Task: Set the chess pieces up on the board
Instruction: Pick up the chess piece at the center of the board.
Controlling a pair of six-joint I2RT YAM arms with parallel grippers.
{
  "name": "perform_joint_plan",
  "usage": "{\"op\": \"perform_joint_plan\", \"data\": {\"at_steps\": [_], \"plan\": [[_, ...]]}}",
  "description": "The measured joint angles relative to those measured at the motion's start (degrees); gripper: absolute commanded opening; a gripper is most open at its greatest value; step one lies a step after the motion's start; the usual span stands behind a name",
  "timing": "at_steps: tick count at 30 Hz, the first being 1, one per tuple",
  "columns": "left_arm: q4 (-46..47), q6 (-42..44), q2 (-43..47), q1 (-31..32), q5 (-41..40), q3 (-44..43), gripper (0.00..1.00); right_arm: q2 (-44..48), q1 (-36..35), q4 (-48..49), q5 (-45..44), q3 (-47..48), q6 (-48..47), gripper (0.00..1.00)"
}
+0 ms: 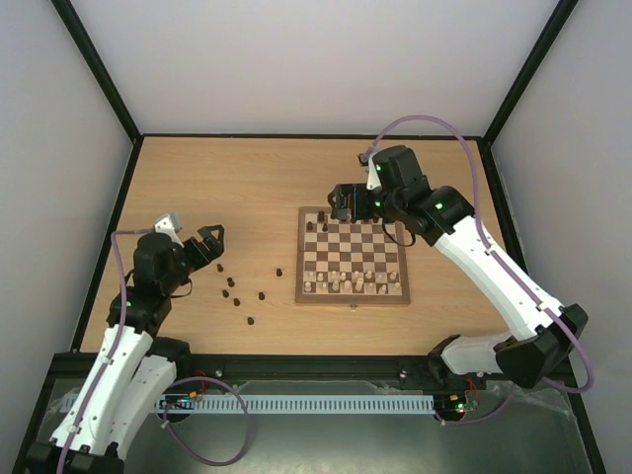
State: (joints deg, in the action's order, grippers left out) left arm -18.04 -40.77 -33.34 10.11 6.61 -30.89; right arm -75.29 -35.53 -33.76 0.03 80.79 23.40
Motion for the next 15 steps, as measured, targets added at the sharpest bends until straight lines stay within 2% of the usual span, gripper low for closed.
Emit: {"op": "perform_joint_plan", "data": {"at_steps": [7, 11, 15], "plan": [[0.3, 0.0, -3.1, 0.0, 0.7, 0.0, 0.99, 2.3, -0.1, -2.6, 1.0, 2.5, 0.0, 0.99], [-1.1, 0.0, -0.5, 0.0, 0.1, -0.1, 0.99, 4.4, -0.6, -2.4, 3.5, -0.2, 0.0, 0.99], [-0.5, -0.6, 2.4, 0.0, -0.2, 0.0, 1.0, 4.7, -4.2, -2.3, 4.3, -3.0, 0.1, 0.99]]}}
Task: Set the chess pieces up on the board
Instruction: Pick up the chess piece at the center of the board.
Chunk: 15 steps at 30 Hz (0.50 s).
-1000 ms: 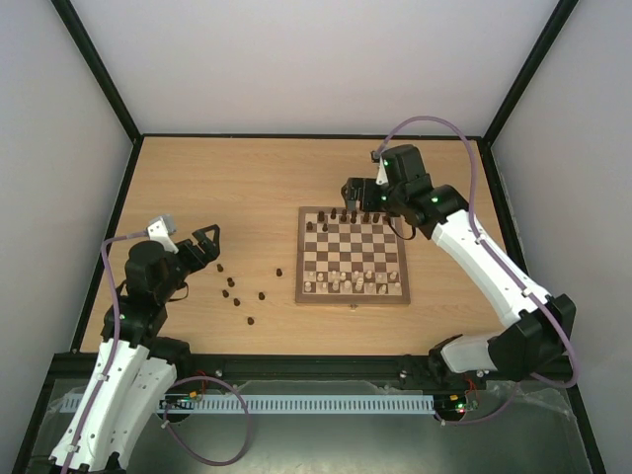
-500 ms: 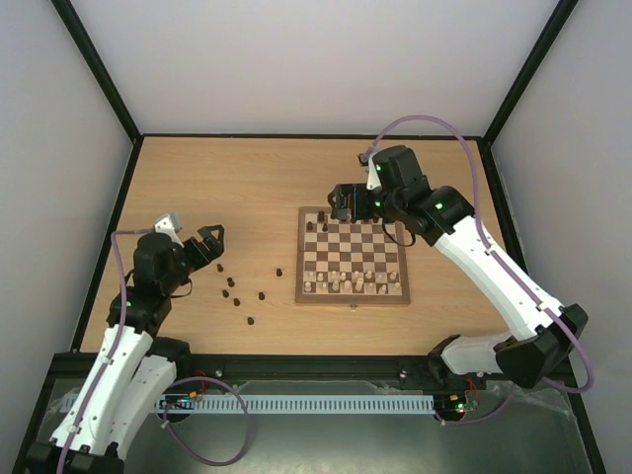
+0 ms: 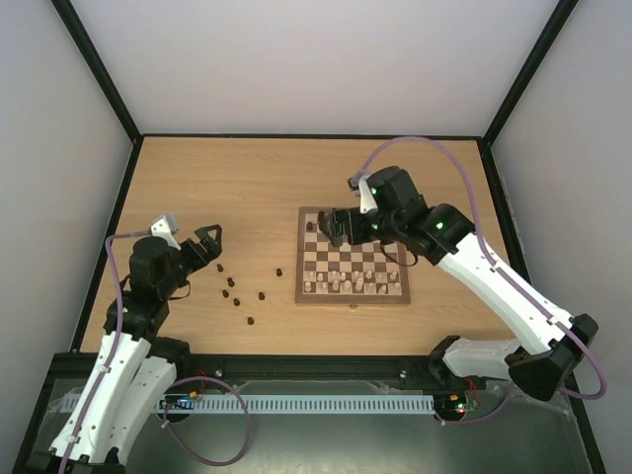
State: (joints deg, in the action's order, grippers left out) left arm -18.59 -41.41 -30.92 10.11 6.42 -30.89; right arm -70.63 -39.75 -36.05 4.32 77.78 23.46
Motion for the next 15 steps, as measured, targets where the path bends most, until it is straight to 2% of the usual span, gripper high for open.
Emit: {"op": "perform_joint_plan", "data": {"at_steps": [9, 13, 15], "plan": [[-0.2, -1.3, -5.9, -2.4, -2.4, -1.5, 1.0, 1.1, -3.0, 1.2, 0.6, -6.4, 0.1, 0.99], [2.0, -1.6, -13.0, -4.6, -2.0, -4.9, 1.0, -4.0, -4.1, 2.0, -0.5, -5.3, -0.2, 0.97], [2.3, -2.2, -12.8, -4.9, -1.4, -4.2, 1.0, -7.3, -5.3, 2.6, -1.5, -4.8, -0.4, 0.94]]}}
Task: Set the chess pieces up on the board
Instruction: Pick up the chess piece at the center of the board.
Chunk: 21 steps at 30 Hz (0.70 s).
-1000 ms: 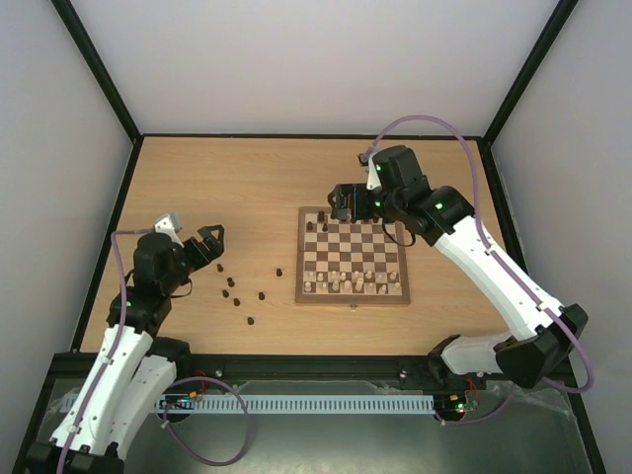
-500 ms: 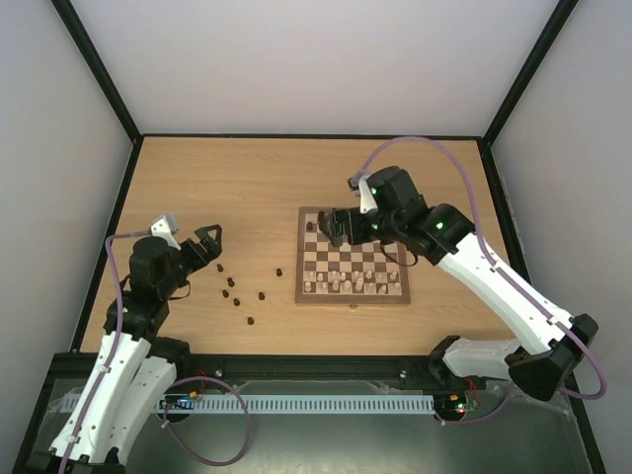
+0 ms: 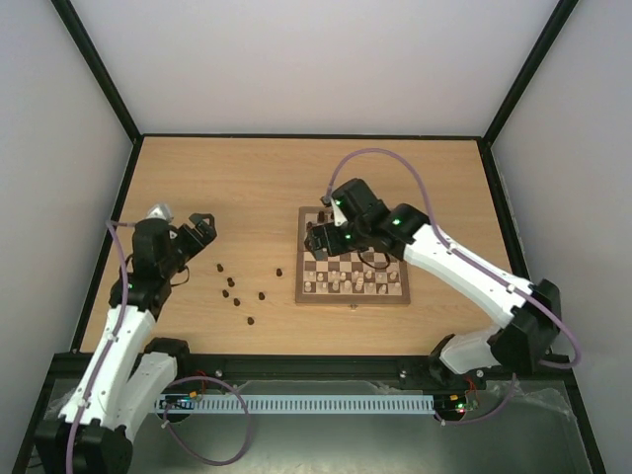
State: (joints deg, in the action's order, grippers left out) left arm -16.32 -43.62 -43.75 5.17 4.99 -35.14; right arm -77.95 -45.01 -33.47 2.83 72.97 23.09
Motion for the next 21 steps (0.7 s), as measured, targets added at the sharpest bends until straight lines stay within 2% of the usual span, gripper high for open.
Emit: {"op": "perform_joint_plan", "data": {"at_steps": [3, 8, 13, 18, 21], "plan": [[-0.3, -1.3, 4.9, 0.0, 1.5, 1.7, 0.99, -3.0, -2.1, 0.3, -1.2, 0.2, -0.4, 0.93], [-2.6, -2.4, 14.3, 0.0, 5.2, 0.0, 1.0, -2.4, -4.7, 0.4, -3.1, 0.3, -1.1, 0.91], [-4.3, -0.7, 13.2, 0.0, 7.6, -6.3, 1.0, -2.5, -4.8, 0.4, -3.3, 1.5, -1.7, 0.91], [-5.8, -0.1, 13.3, 0.0, 8.6, -6.1, 1.0, -3.5, -4.8, 0.5, -3.3, 1.9, -1.8, 0.92], [-6.1, 0.3, 13.0, 0.0, 9.2, -5.9, 0.99, -4.3, -4.8, 0.9, -3.3, 1.9, -1.6, 1.0]]}}
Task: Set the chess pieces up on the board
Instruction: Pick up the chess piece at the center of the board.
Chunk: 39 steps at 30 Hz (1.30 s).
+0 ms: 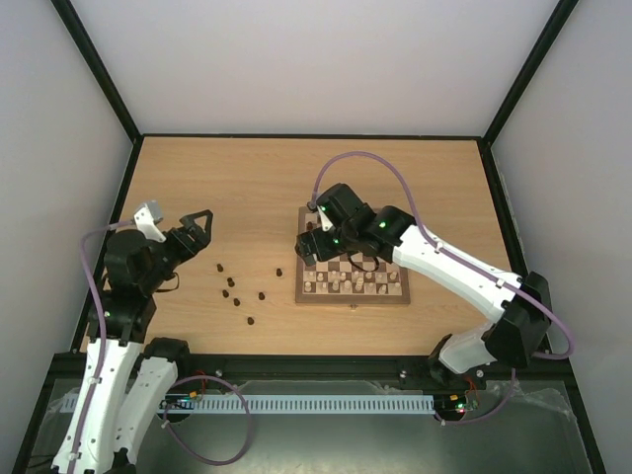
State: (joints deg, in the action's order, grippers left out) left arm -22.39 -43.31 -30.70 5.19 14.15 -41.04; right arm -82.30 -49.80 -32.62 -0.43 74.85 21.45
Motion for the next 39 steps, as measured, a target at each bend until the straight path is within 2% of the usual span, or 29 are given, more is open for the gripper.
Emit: {"op": "perform_joint_plan", "data": {"at_steps": [10, 13, 18, 24, 29, 33, 39], "plan": [[2.4, 0.0, 0.7, 0.0, 1.0, 2.8, 0.99, -0.7, -0.1, 1.2, 1.0, 0.6, -0.9, 0.99], [3.0, -0.2, 0.7, 0.0, 0.8, 2.9, 0.99, -1.7, -0.1, 1.3, 2.3, 2.3, -1.6, 0.84], [3.1, -0.2, 2.4, 0.0, -1.9, 2.9, 1.0, -7.1, -0.3, 1.6, 4.2, 8.6, -2.0, 0.73], [0.6, 0.3, 4.6, 0.0, -8.4, 2.9, 1.0, -13.6, -3.3, 2.2, 4.0, 11.2, -1.8, 0.66], [-0.9, 0.5, 4.9, 0.0, -12.9, 4.4, 1.0, -24.9, -6.5, 3.0, 2.1, 17.7, -2.0, 0.62], [-1.3, 0.7, 4.8, 0.0, -14.1, 5.2, 1.0, -30.8, -7.2, 3.3, -0.3, 19.2, -2.1, 0.56], [-1.3, 0.7, 4.3, 0.0, -14.9, 5.4, 1.0, -34.5, -8.2, 3.2, -1.6, 20.3, -3.0, 0.56]]}}
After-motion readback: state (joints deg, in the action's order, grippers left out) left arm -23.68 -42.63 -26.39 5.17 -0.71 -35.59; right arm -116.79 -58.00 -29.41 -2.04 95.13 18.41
